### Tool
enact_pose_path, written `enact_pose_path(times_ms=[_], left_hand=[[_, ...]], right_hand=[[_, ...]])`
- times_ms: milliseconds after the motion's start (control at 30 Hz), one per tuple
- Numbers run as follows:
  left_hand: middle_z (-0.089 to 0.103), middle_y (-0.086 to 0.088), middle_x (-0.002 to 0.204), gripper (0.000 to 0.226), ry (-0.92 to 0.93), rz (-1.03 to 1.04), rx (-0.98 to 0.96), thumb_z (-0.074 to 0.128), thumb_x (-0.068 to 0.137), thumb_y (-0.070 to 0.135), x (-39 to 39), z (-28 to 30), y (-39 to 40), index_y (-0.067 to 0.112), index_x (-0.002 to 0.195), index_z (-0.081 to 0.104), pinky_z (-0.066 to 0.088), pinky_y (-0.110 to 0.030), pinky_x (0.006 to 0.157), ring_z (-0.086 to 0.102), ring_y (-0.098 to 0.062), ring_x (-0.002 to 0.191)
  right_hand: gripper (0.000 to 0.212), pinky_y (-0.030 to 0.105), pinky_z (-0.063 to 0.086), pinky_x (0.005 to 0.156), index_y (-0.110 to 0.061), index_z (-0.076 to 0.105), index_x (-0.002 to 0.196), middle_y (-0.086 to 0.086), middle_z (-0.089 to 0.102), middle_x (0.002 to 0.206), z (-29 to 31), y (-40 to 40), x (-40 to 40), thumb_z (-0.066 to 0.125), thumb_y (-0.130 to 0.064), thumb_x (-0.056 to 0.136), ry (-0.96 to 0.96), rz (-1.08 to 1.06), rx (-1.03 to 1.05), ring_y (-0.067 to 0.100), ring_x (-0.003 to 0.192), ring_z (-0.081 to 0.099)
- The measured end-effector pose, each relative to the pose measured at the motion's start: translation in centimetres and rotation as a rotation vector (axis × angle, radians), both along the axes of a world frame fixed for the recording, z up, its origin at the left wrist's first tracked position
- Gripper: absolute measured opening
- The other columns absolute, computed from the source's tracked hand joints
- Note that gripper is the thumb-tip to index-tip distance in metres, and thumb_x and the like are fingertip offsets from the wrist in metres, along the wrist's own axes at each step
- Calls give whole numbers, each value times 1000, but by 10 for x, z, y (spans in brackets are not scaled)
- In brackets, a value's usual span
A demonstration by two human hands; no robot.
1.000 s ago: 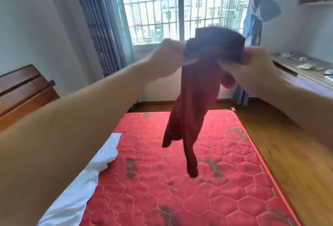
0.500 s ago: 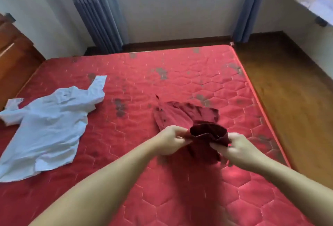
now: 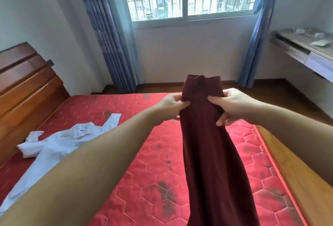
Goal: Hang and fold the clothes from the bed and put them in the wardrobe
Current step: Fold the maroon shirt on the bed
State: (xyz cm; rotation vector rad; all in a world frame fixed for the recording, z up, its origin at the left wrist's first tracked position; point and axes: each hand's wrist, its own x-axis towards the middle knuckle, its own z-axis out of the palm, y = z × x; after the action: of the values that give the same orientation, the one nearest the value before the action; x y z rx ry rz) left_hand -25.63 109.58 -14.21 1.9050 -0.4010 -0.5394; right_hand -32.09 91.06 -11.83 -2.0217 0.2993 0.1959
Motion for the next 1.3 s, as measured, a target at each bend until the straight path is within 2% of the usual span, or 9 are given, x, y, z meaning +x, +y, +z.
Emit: enact_pose_path(times_ms=[133,333,567,733,833,900,1033,1200,1300], left_hand=[[62,3,90,18,-77,79,117,44,101,20,39,40,-22,29,100,60,53,-39,81,57,-15,75],[60,-1,93,27,-208,220,-136,38,98,8,89,143,-38,21,101,61,54,-34,81,58,-18,82],[57,-10,92,30,-276,223,-278,42,89,-3,106,184,-22,18,90,63,45,-38,78,51,-22,80],[59,-7,89,30,-320,19,-188,44,95,-3,112,166,1,20,93,64,53,-41,85,54,-23,81],[53,-10,78,21,-343,-69,-79,45,96,-8,103,114,8,2,87,60,44,-31,66,50,-19,69],[50,-9,80,12,-351,-158,60,50,95,-6,85,61,15,-6,91,61,42,-33,69,46,-18,75],[52,10,71,18,-305,-370,407,52,90,-2,27,-67,36,9,81,62,41,-25,67,42,-3,71],[54,-6,75,21,-80,-496,613,44,83,-2,-60,-225,62,12,79,60,35,-23,60,43,-16,71],[57,-12,77,20,18,-563,669,44,82,2,-114,-313,76,16,73,56,36,-27,66,50,-28,75]], right_hand=[[18,34,59,51,-19,61,93,14,72,96,24,2,42,51,-33,99,-178,-66,-53,24,55,71],[28,40,61,60,-16,66,101,10,74,92,121,3,80,50,-38,94,-565,-129,-204,23,56,72],[27,35,60,58,-18,64,101,8,74,86,168,12,81,48,-39,94,-681,-59,-397,18,54,71],[39,35,55,75,-10,69,83,5,73,70,150,11,73,47,-40,94,-658,18,-656,16,65,70],[39,36,50,60,-9,67,74,1,65,59,101,4,54,52,-39,94,-644,91,-696,18,61,65],[37,41,50,62,-12,65,73,-2,62,58,45,-2,37,55,-43,90,-608,134,-690,26,62,61],[41,42,52,64,-23,63,78,-3,66,65,-96,4,-14,46,-60,79,-308,333,-606,26,66,63],[31,31,35,61,-25,48,75,-7,47,61,-257,34,-91,52,-51,90,45,495,-590,21,67,48],[28,30,35,64,-24,56,86,-5,64,83,-332,51,-140,50,-51,92,158,590,-632,26,88,61]])
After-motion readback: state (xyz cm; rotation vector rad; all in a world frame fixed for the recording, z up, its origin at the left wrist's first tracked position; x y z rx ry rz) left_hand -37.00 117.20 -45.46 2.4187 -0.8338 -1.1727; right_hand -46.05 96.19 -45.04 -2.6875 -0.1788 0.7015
